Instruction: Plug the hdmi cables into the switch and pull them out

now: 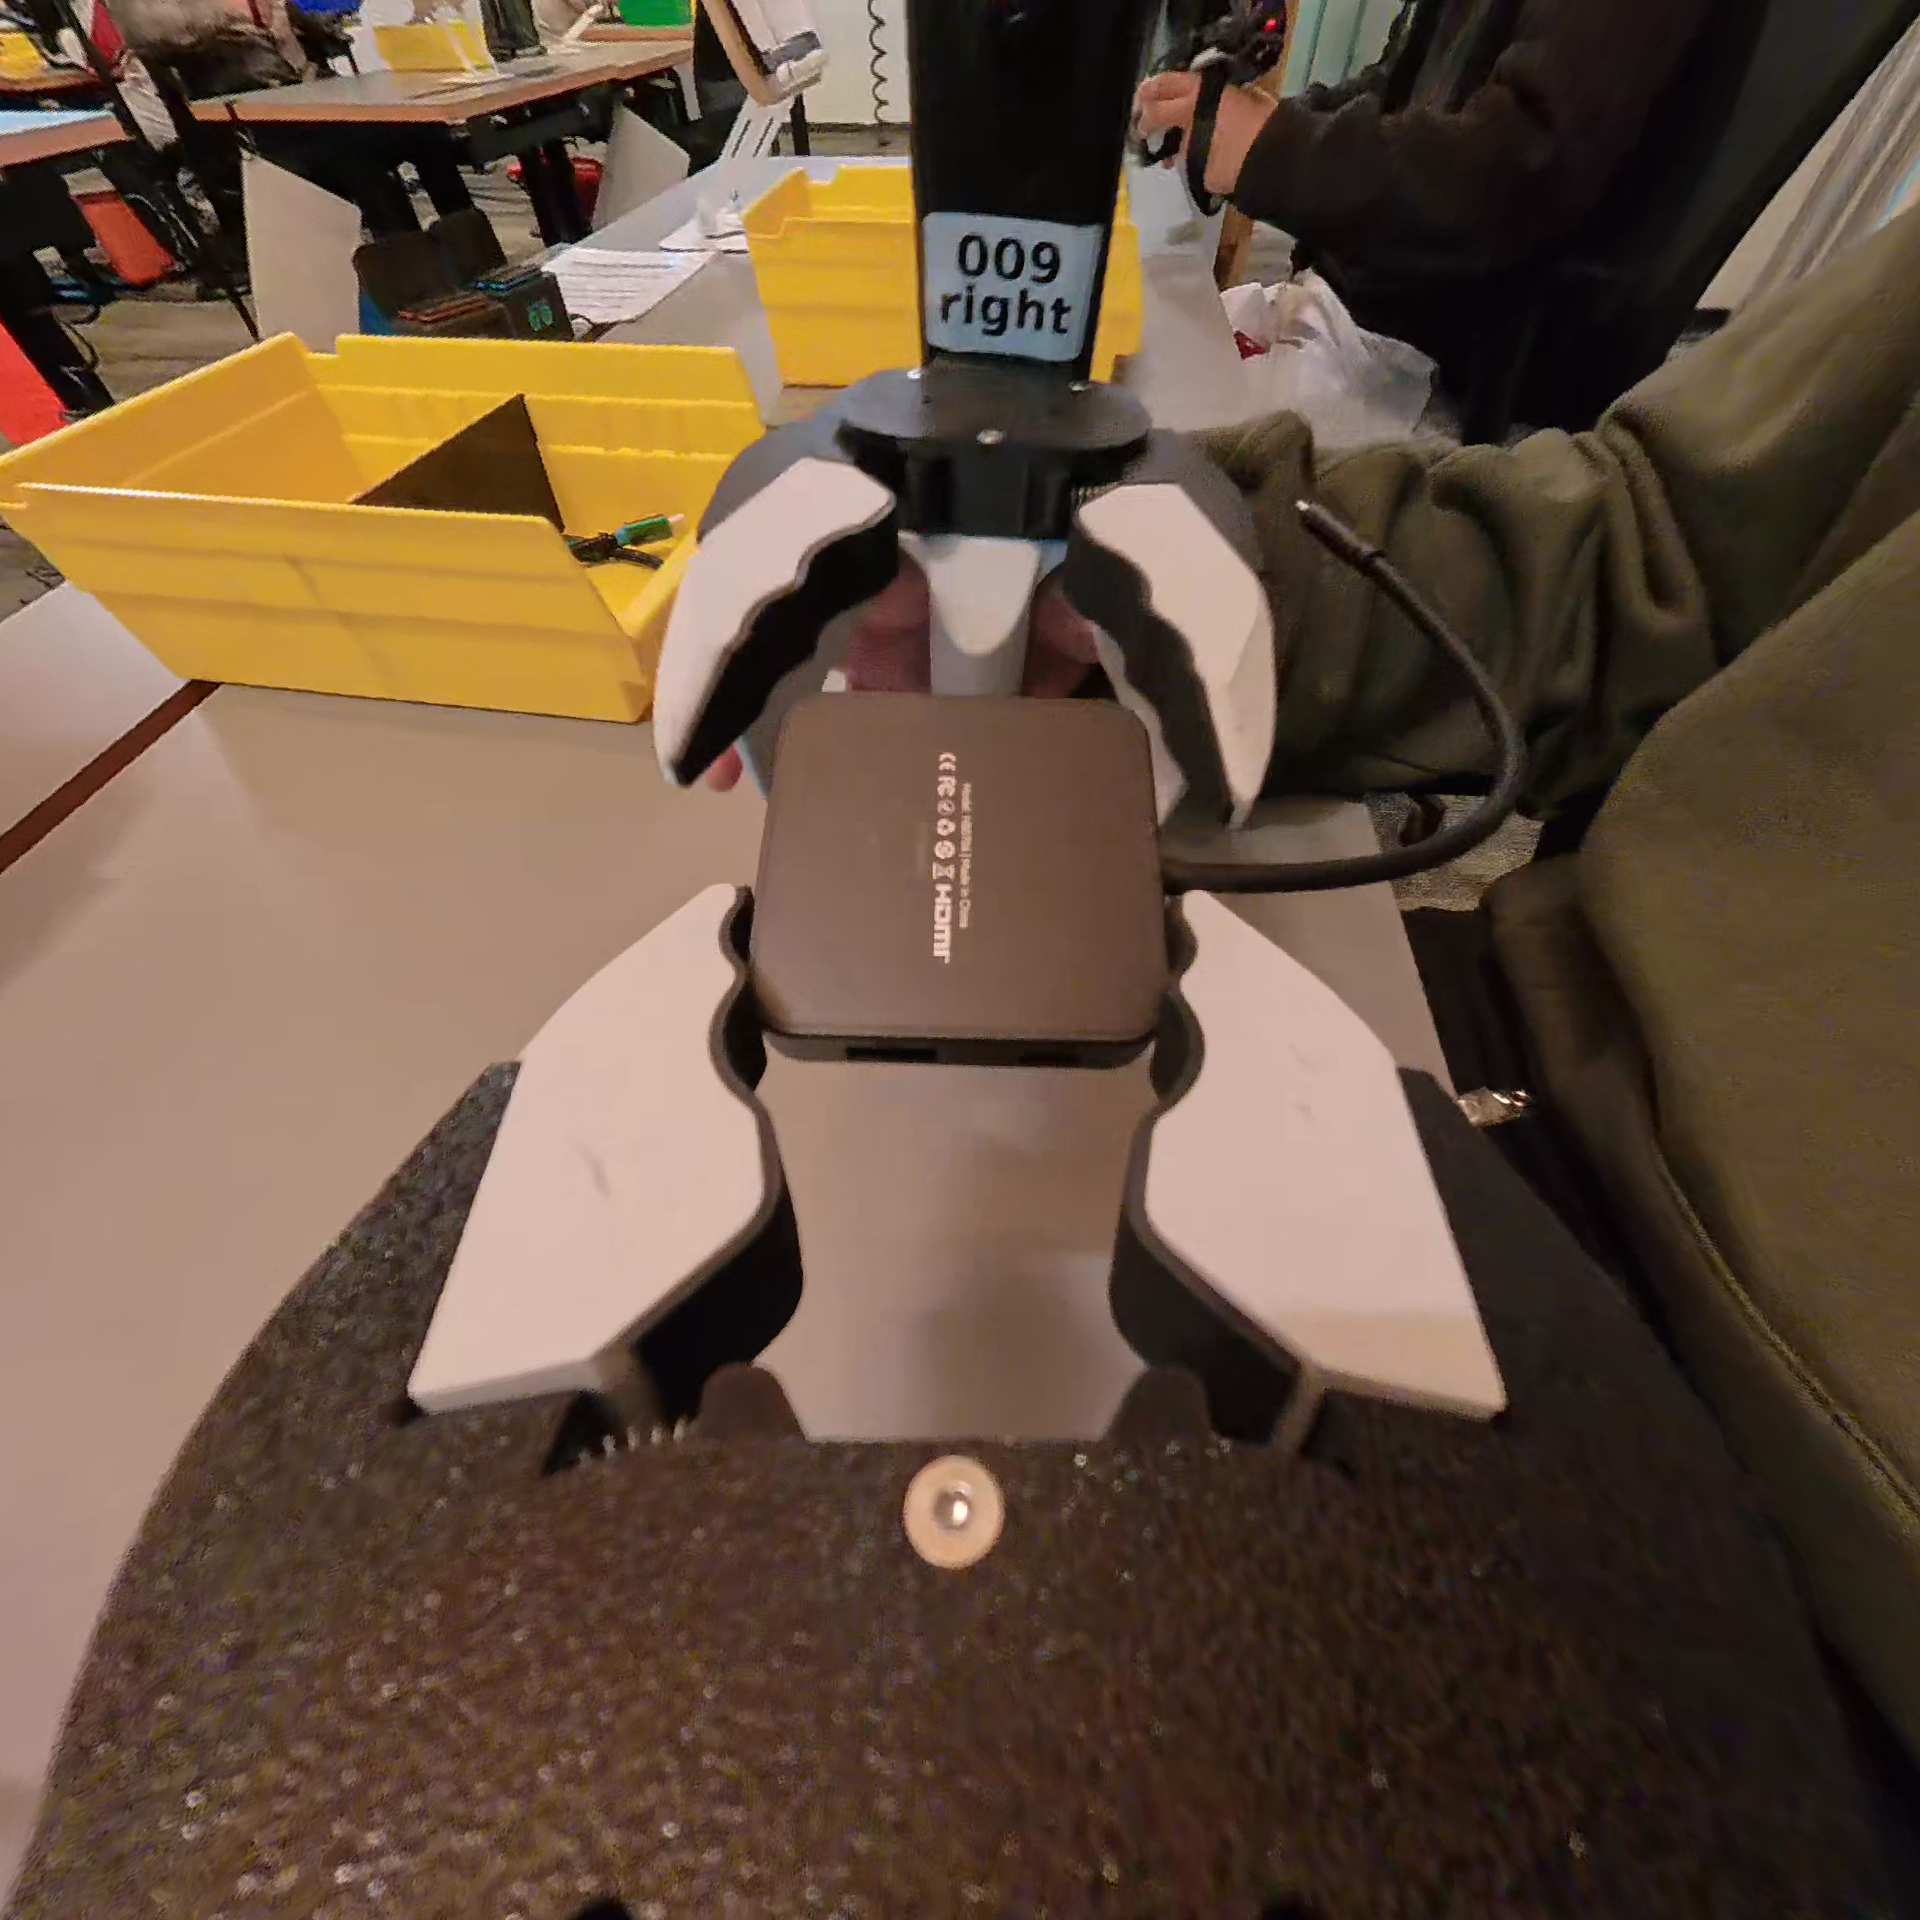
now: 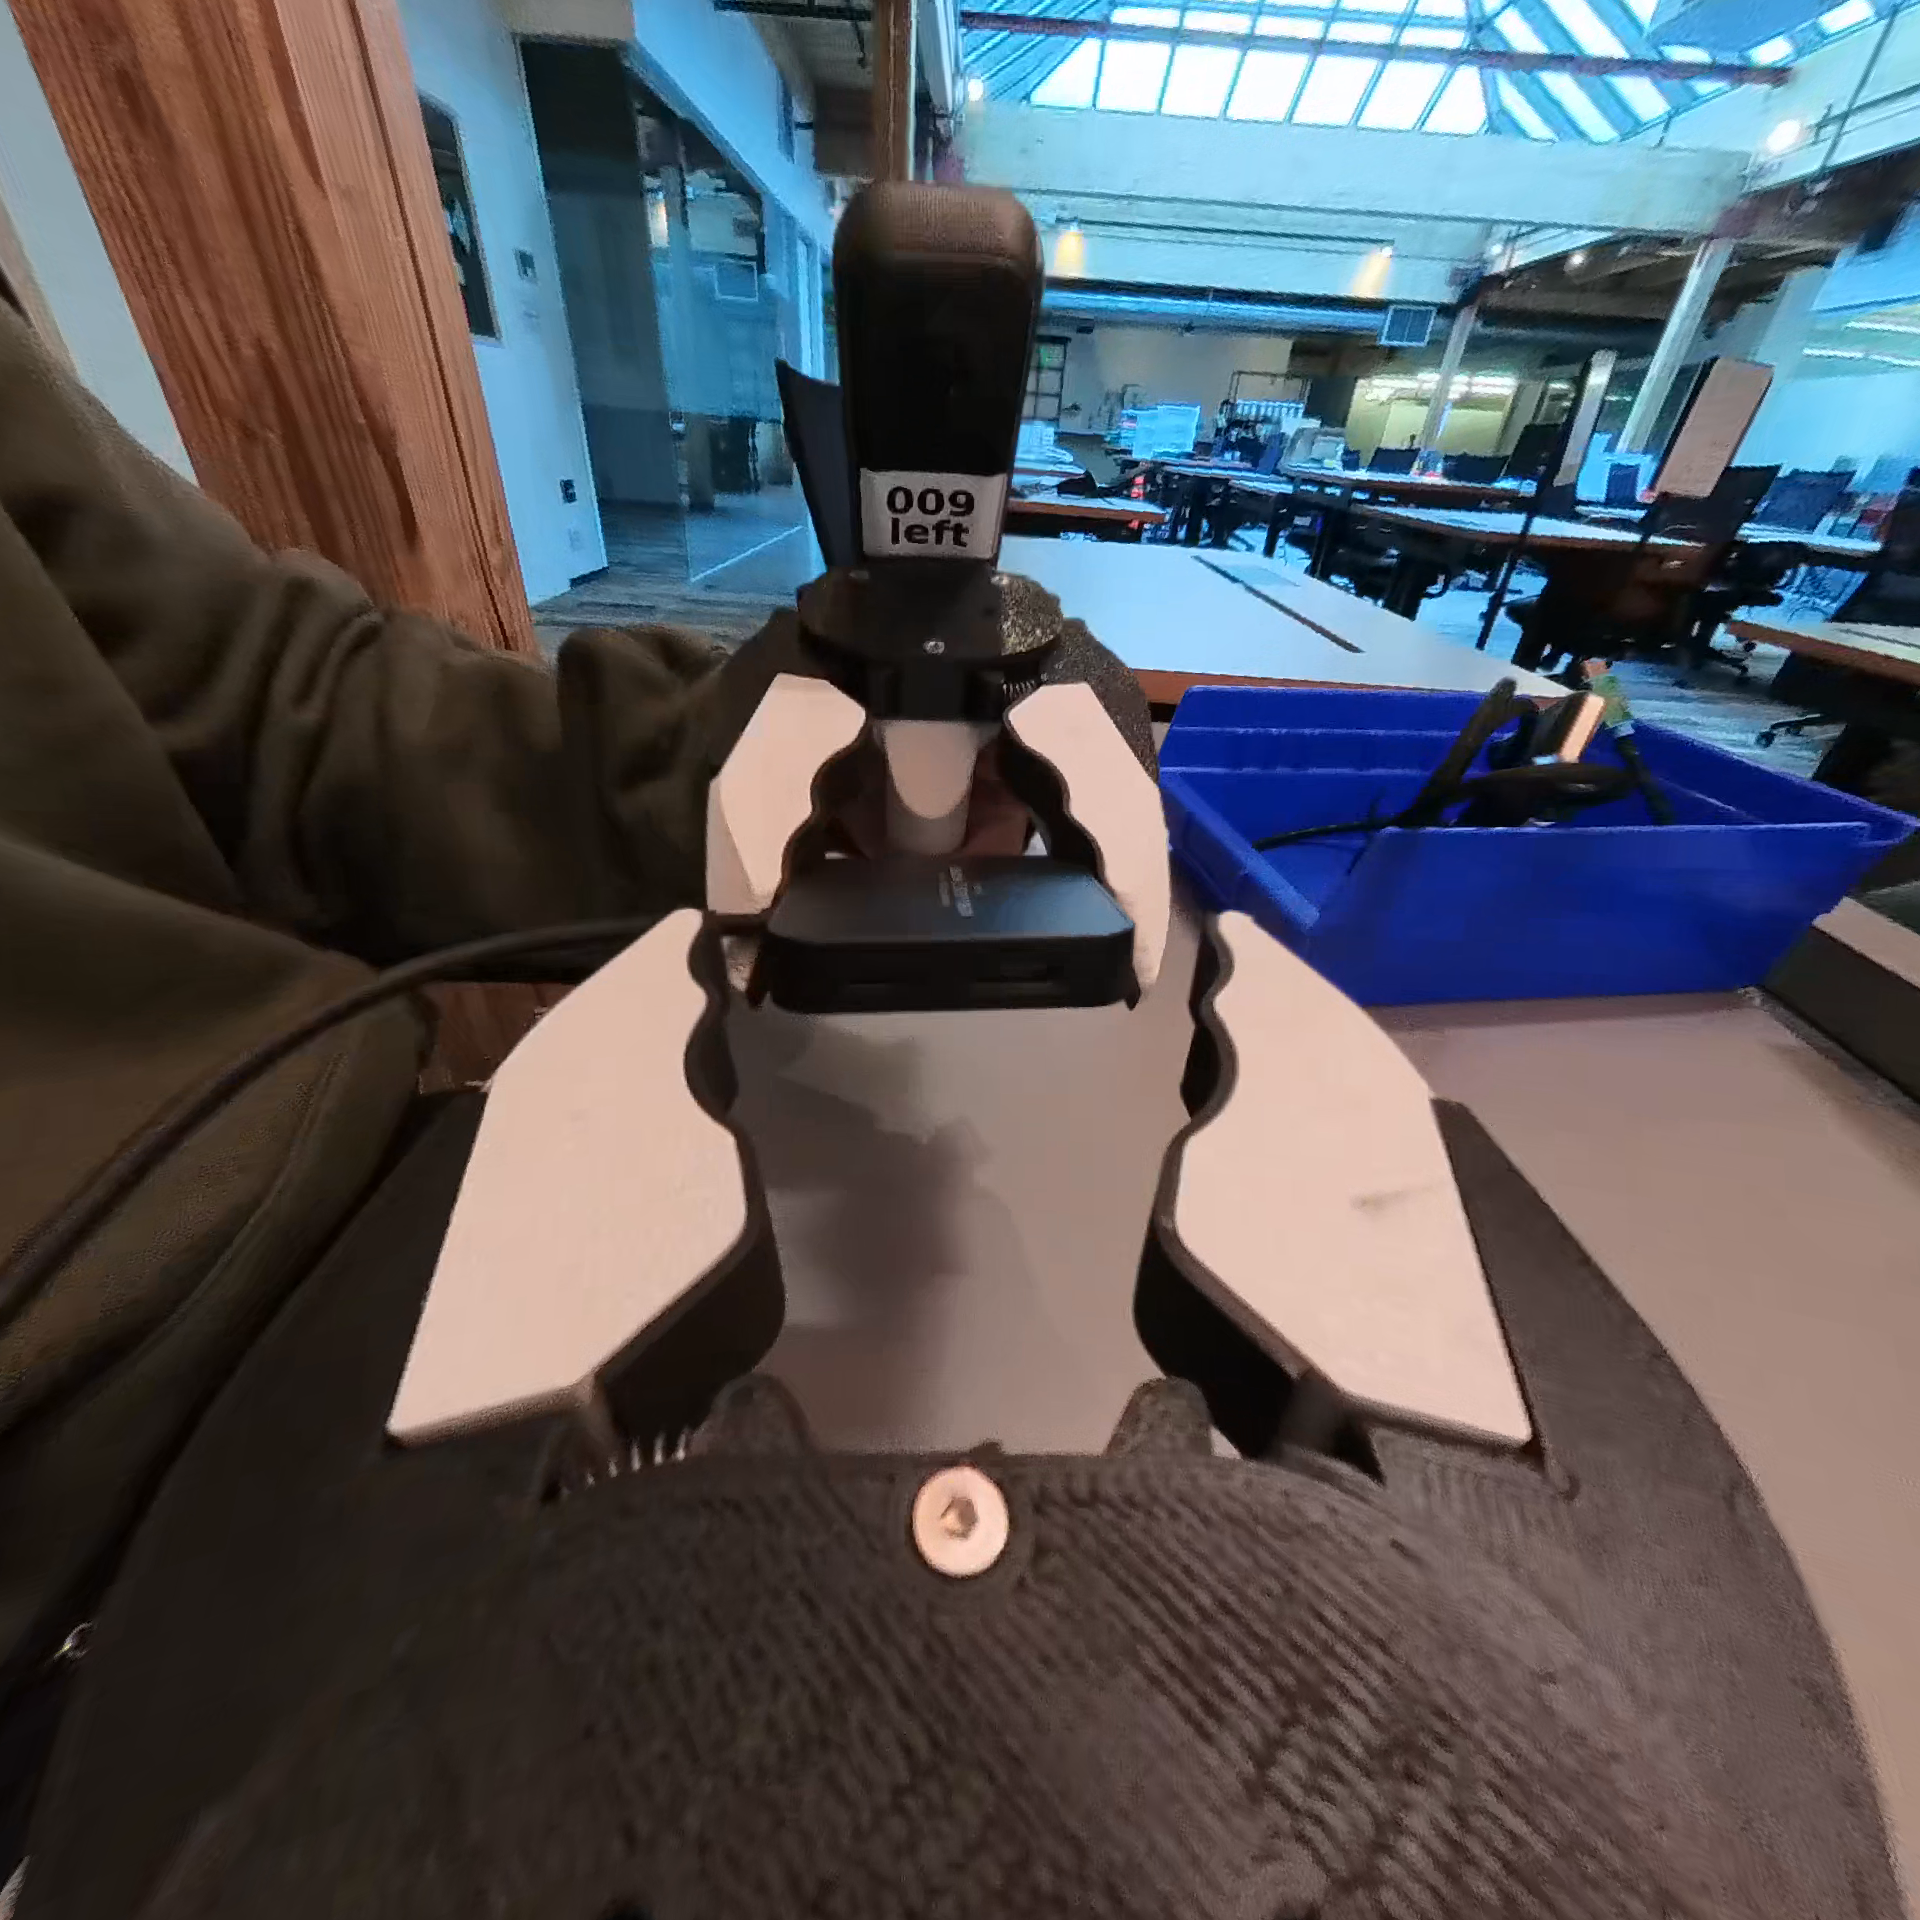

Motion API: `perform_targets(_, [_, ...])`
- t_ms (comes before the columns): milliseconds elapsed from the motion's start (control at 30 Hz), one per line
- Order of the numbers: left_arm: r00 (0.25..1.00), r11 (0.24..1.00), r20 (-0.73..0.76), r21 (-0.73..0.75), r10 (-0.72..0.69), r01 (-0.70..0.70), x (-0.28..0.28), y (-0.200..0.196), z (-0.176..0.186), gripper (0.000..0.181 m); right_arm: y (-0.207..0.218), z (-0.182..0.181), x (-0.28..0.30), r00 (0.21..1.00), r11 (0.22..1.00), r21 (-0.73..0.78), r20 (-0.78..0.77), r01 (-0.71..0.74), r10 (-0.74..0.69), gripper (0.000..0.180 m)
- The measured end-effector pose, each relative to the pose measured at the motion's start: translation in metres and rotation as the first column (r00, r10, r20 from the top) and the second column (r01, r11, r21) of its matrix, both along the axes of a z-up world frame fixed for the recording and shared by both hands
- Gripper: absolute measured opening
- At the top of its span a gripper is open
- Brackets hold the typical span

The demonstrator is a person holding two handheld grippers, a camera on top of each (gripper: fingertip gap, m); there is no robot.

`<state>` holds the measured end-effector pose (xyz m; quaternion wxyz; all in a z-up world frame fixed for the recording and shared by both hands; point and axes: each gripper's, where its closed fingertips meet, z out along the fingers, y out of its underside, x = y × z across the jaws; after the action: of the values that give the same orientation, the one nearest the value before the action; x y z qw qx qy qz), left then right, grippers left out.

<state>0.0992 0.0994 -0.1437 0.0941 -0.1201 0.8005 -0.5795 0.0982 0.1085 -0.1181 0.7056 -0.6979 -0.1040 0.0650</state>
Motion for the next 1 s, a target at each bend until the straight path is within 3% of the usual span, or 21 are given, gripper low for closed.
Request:
perform_targets(133, [1.000, 1.000, -0.016, -0.013, -0.015, 0.015, -0.003, 0.001, 0.001, 0.073, 0.001, -0.005, -0.005, 0.998, 1.000, -0.010, 0.053, -0.014, 0.014, 0.068])
perform_targets(433, [0.999, 0.999, -0.015, -0.023, 0.029, -0.029, 0.006, 0.000, 0.004, 0.073, -0.003, -0.003, 0.005, 0.993, 0.997, -0.021, 0.102, 0.068, -0.065, 0.068])
perform_targets(500, [0.996, 0.994, -0.015, -0.059, 0.090, -0.091, 0.015, 0.006, 0.008, 0.077, -0.010, 0.003, 0.024, 0.986, 0.989, -0.011, 0.091, 0.144, -0.143, 0.068])
perform_targets(600, [0.988, 0.985, -0.007, -0.077, 0.152, -0.152, 0.018, 0.017, 0.005, 0.076, -0.040, 0.015, 0.081, 0.921, 0.926, -0.015, 0.105, 0.378, -0.375, 0.068])
perform_targets(700, [0.986, 0.982, -0.040, -0.087, 0.164, -0.167, 0.012, 0.021, -0.009, 0.072, -0.094, 0.035, 0.161, 0.752, 0.756, -0.029, 0.137, 0.654, -0.645, 0.068])
perform_targets(767, [0.984, 0.983, -0.074, -0.076, 0.162, -0.167, 0.006, 0.021, -0.022, 0.069, -0.140, 0.050, 0.222, 0.566, 0.569, -0.042, 0.186, 0.821, -0.803, 0.068])
perform_targets(833, [0.981, 0.983, -0.092, -0.055, 0.171, -0.176, 0.002, 0.022, -0.033, 0.067, -0.191, 0.058, 0.283, 0.344, 0.334, -0.083, 0.231, 0.939, -0.910, 0.068])
perform_targets(900, [0.978, 0.981, -0.104, -0.045, 0.181, -0.187, -0.001, 0.022, -0.041, 0.065, -0.238, 0.056, 0.335, 0.147, 0.111, -0.136, 0.294, 0.984, -0.944, 0.068])
perform_targets(1000, [0.976, 0.980, -0.125, -0.062, 0.181, -0.190, -0.005, 0.022, -0.043, 0.061, -0.279, 0.031, 0.390, 0.030, -0.077, -0.282, 0.357, 0.956, -0.934, 0.068])
